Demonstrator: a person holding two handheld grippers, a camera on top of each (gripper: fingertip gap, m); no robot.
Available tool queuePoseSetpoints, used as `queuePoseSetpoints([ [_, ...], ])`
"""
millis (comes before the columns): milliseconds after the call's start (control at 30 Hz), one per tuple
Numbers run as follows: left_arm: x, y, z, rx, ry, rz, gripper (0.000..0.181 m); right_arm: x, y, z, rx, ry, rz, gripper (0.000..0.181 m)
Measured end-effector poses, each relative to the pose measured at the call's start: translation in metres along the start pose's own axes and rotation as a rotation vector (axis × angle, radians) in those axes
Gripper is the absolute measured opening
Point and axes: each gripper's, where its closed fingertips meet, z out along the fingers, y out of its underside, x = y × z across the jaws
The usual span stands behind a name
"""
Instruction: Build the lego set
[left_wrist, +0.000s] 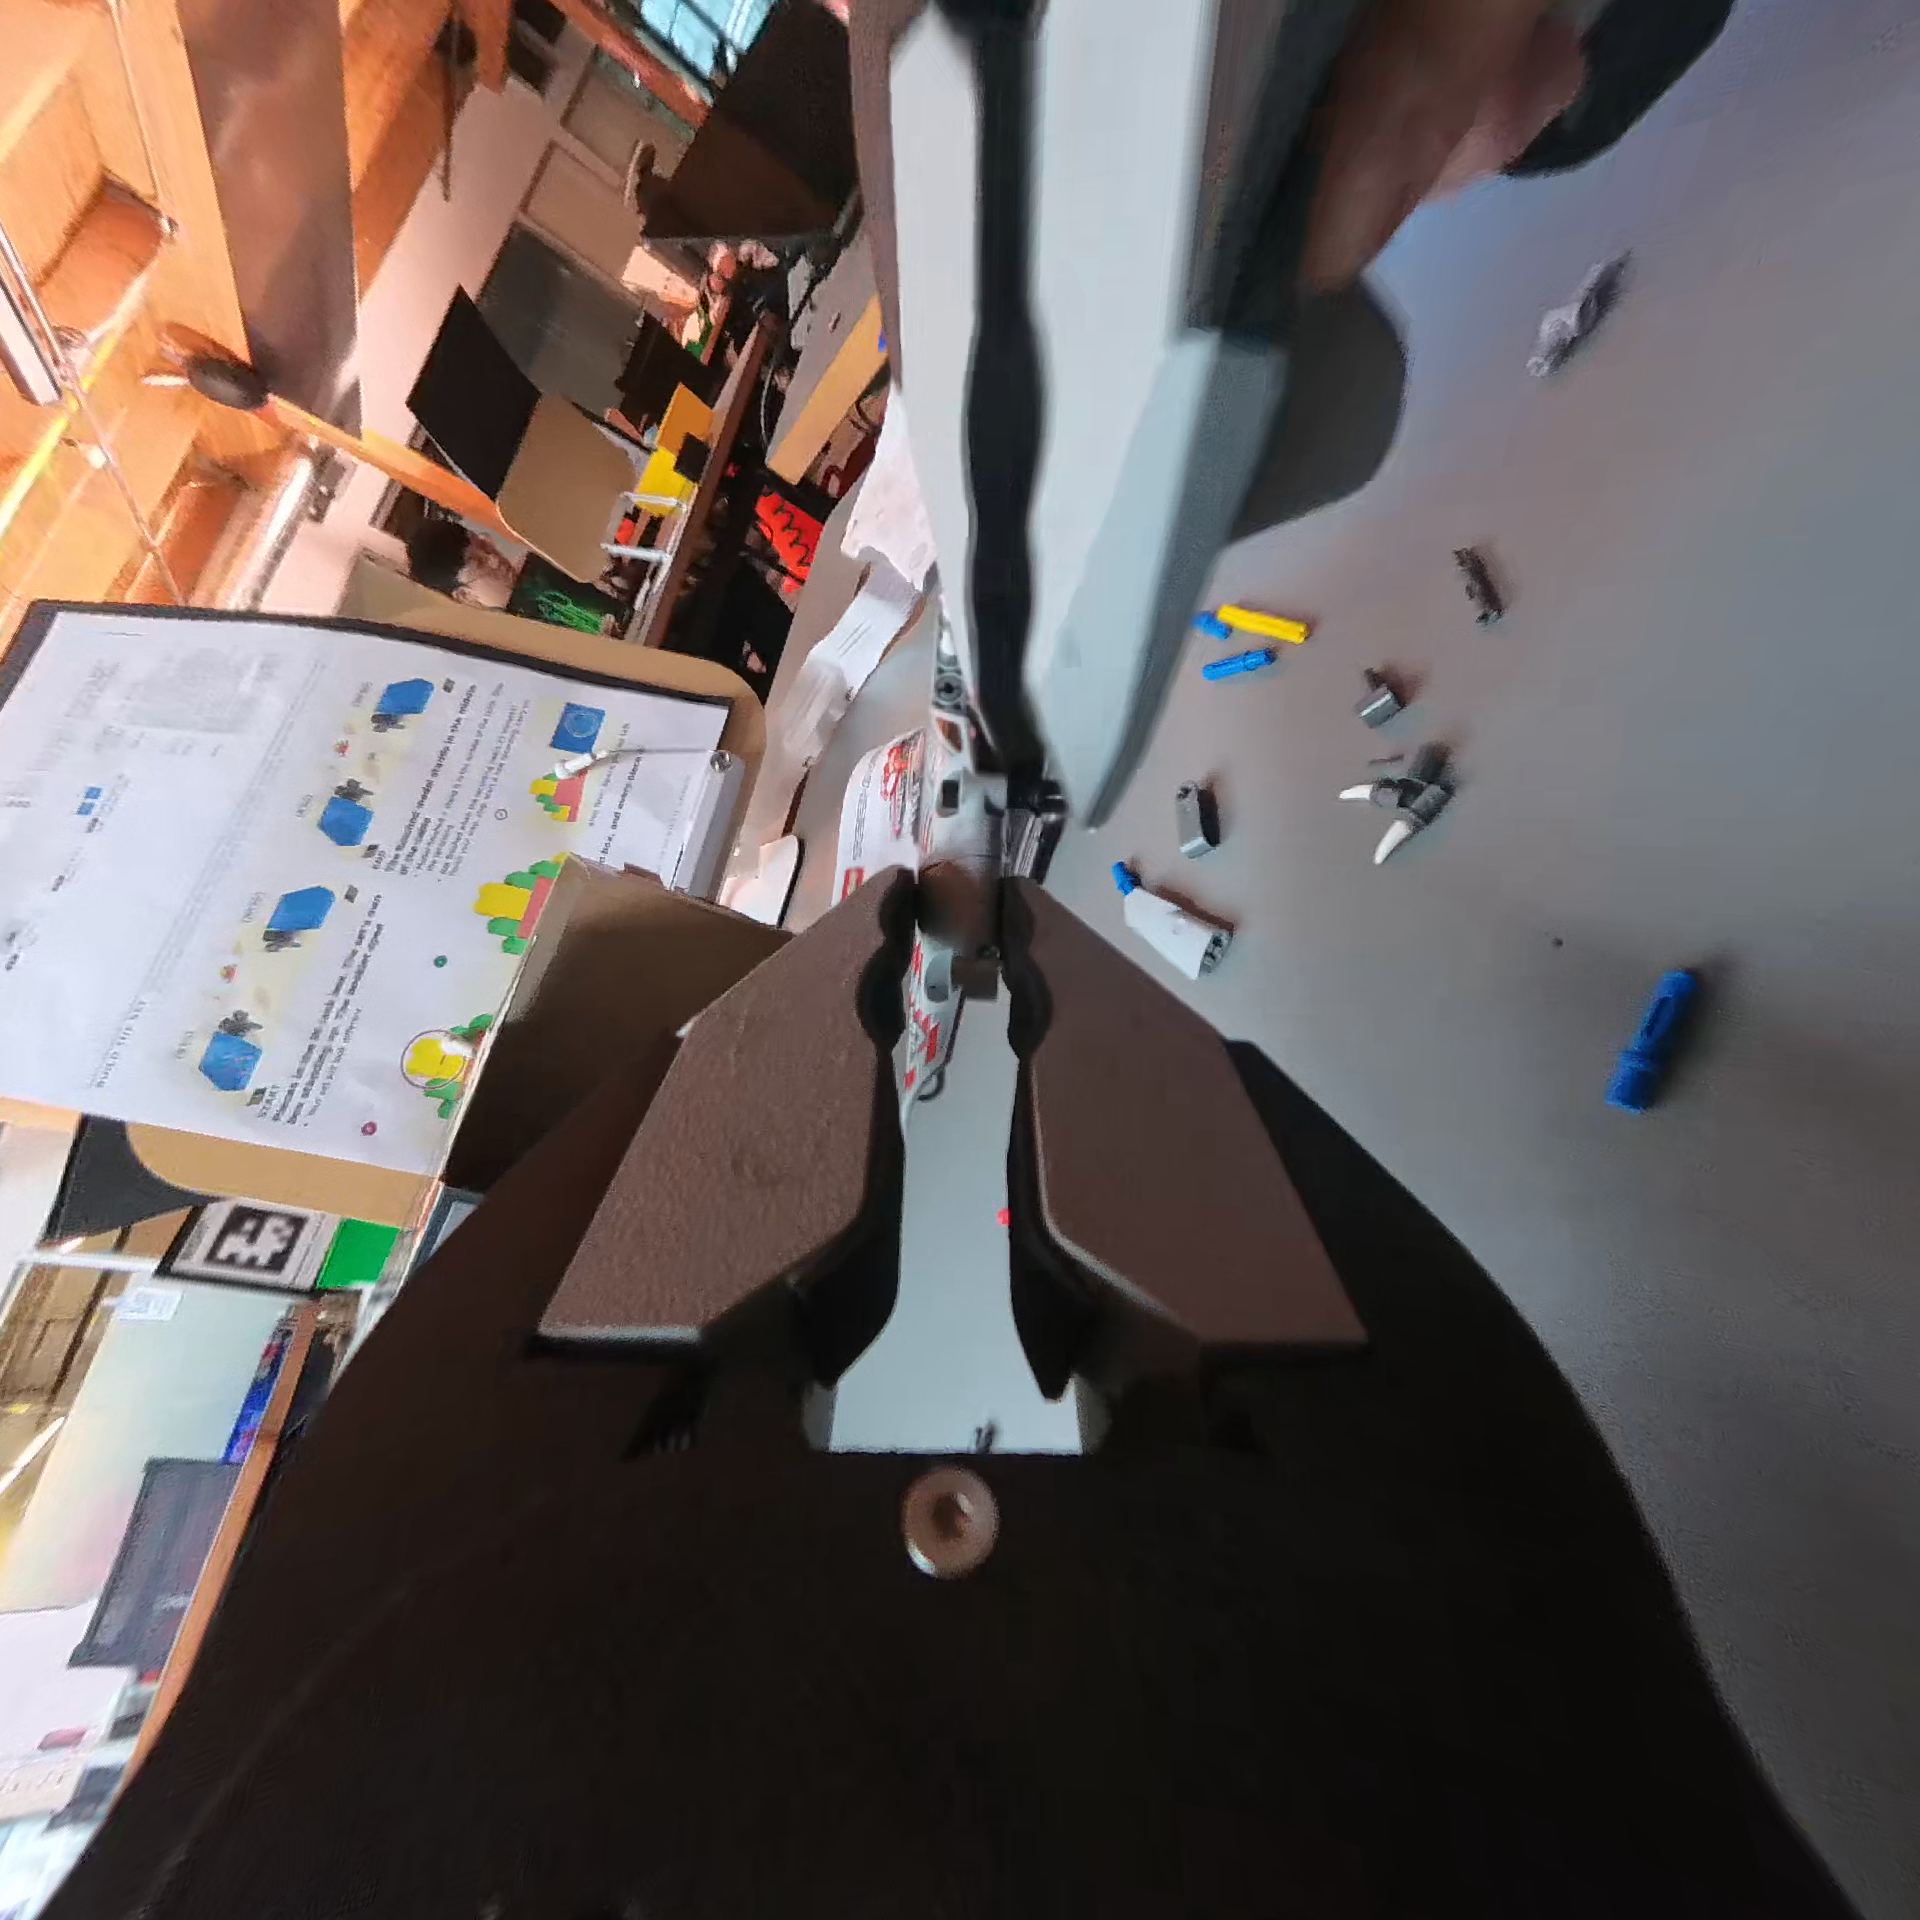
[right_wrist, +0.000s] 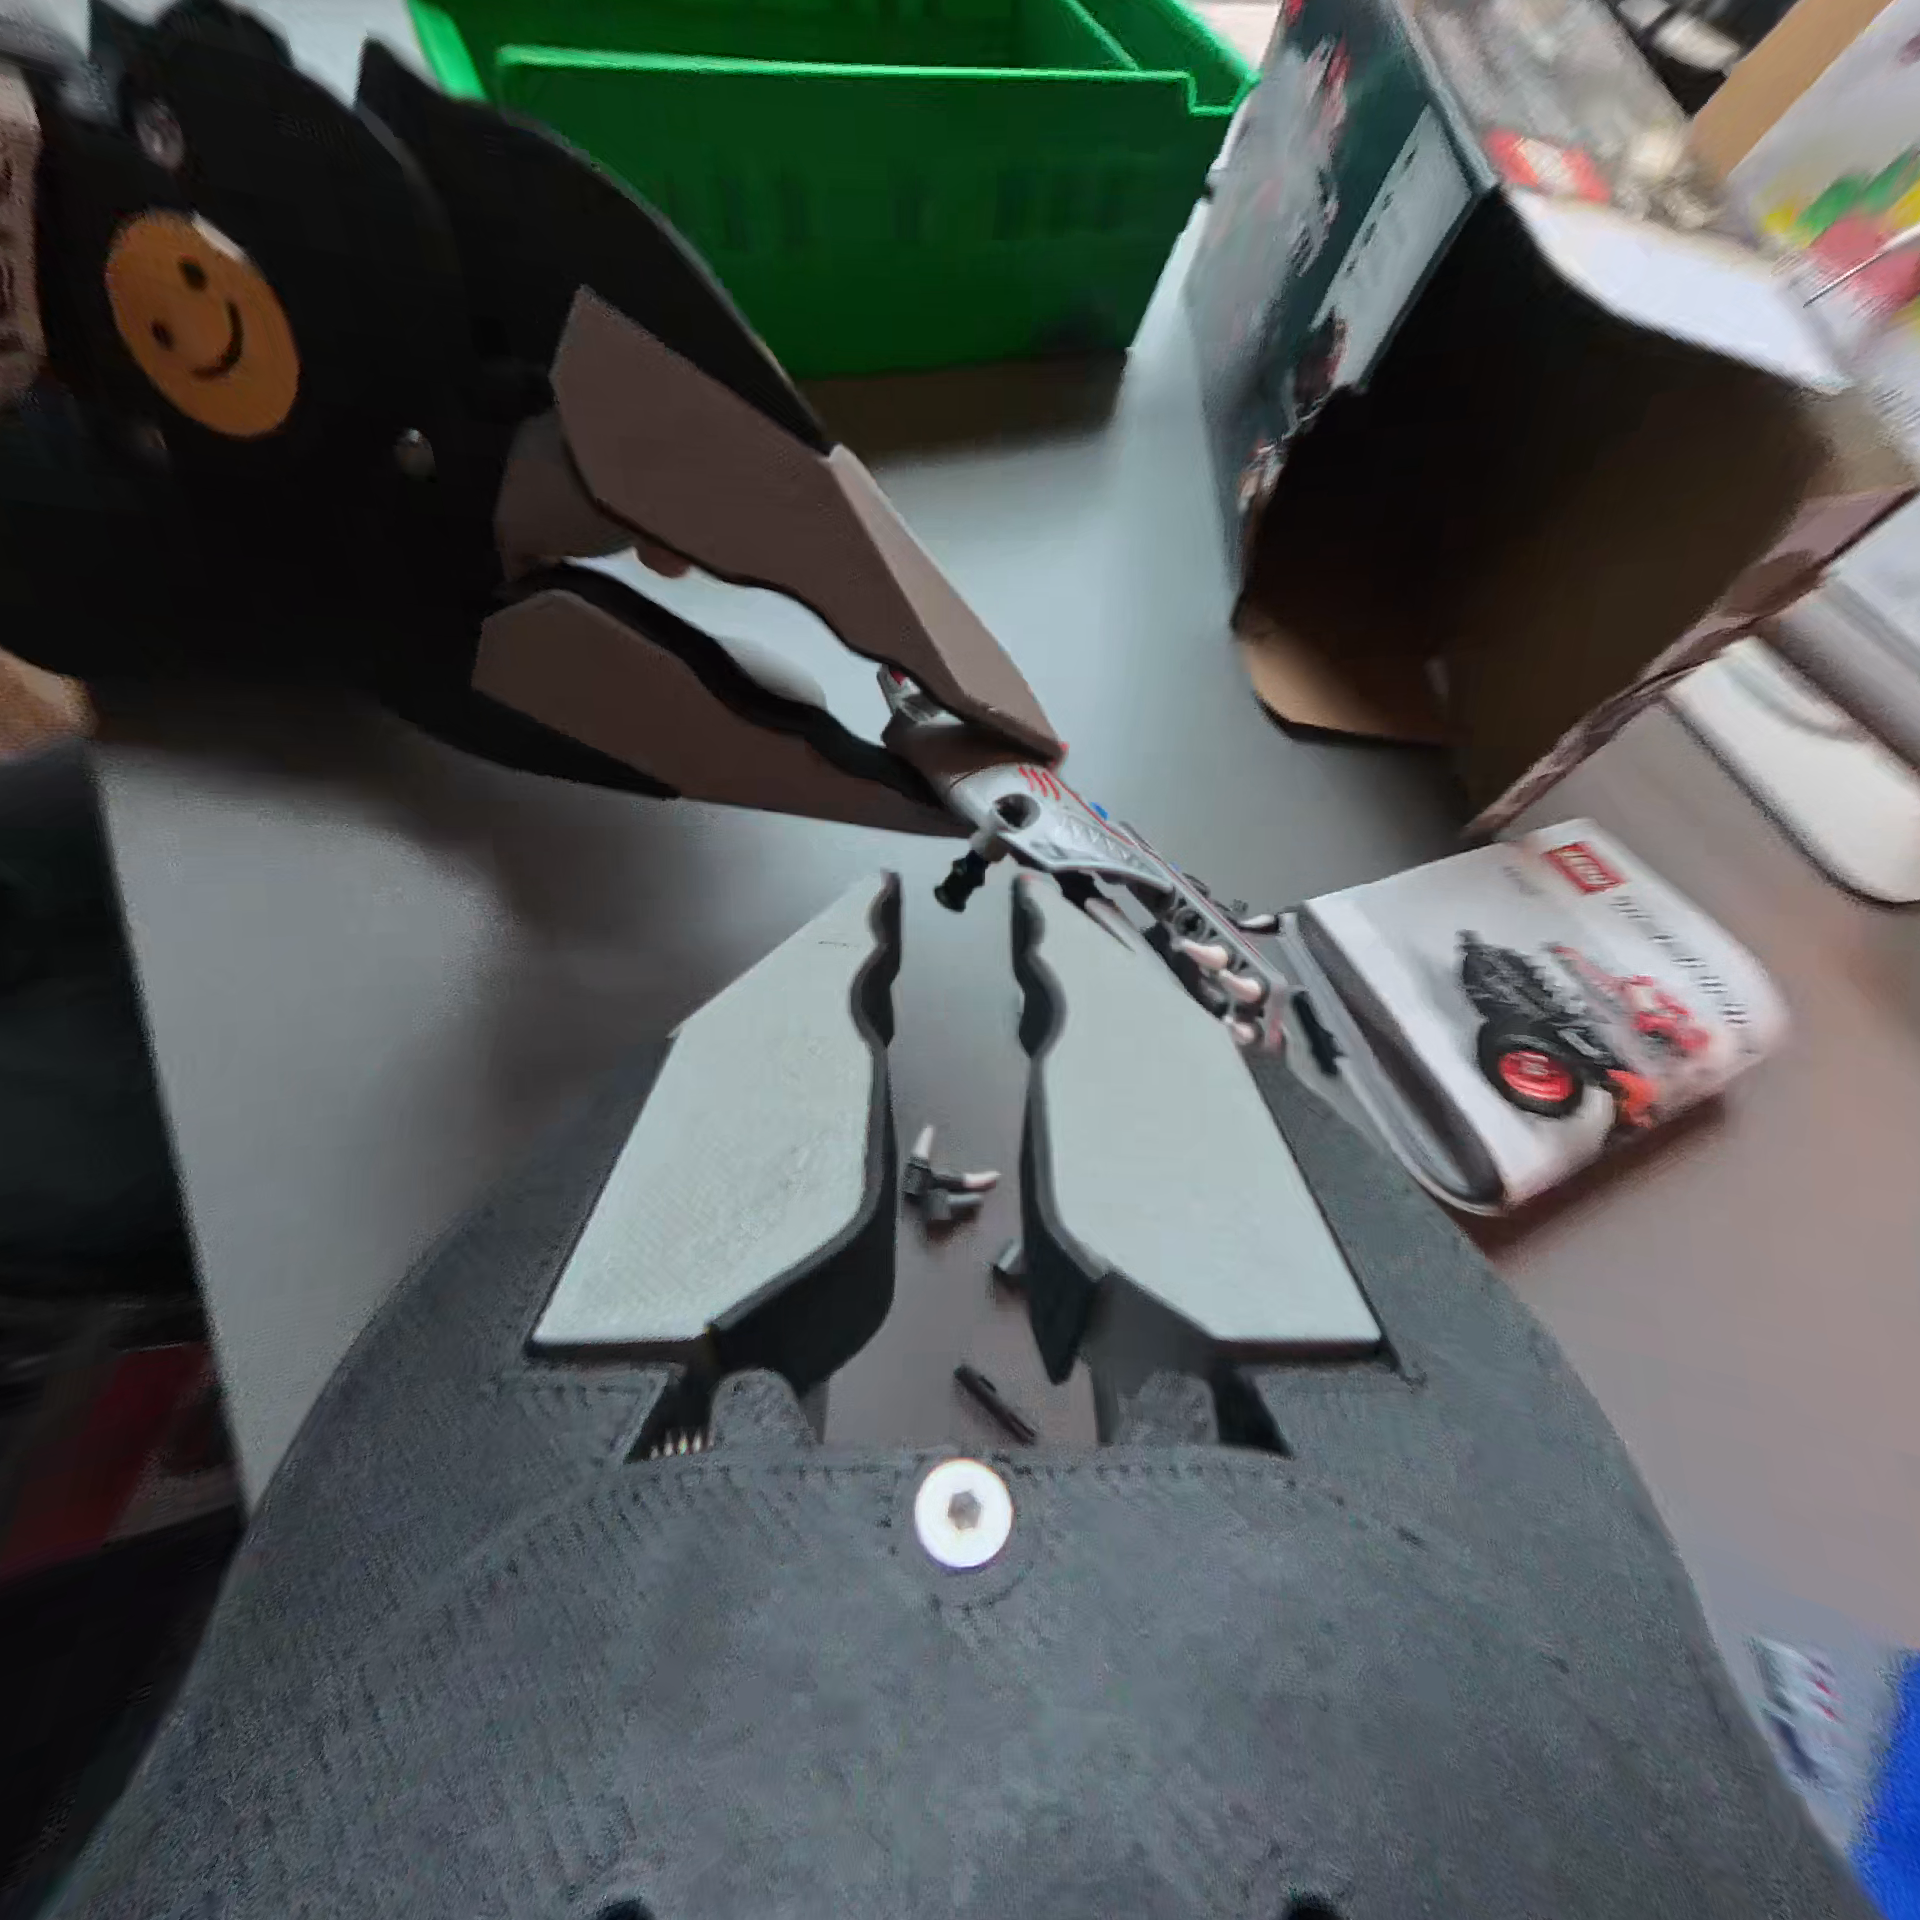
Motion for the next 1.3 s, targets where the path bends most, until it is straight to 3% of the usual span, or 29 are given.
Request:
queuePoseSetpoints([
  [100, 0.008, 0.005, 0.003, -0.006, 0.050, -0.004, 0.014, 0.000, 0.003, -0.007, -0.024, 0.136, -0.181, 0.020],
  [300, 0.013, -0.002, 0.000, 0.012, 0.073, 0.012, 0.014, -0.001, -0.002, -0.007, -0.119, 0.263, -0.496, 0.023],
  [433, 0.014, -0.003, 0.000, 0.013, 0.075, 0.022, 0.014, -0.004, 0.001, -0.003, -0.193, 0.252, -0.649, 0.013],
  [800, 0.010, -0.005, -0.003, -0.006, 0.038, 0.039, 0.013, 0.001, -0.003, -0.001, -0.272, 0.270, -0.780, 0.008],
  [1100, 0.009, -0.007, -0.004, -0.008, -0.006, 0.127, 0.013, -0.001, 0.002, -0.002, -0.347, 0.119, -0.821, 0.003],
  [1200, 0.009, -0.005, -0.003, -0.015, -0.010, 0.114, 0.013, 0.002, 0.001, 0.000, -0.334, 0.097, -0.779, 0.003],
  [1300, 0.000, -0.001, 0.000, -0.010, 0.014, -0.013, 0.014, 0.011, -0.012, 0.002, -0.213, 0.178, -0.569, 0.005],
])
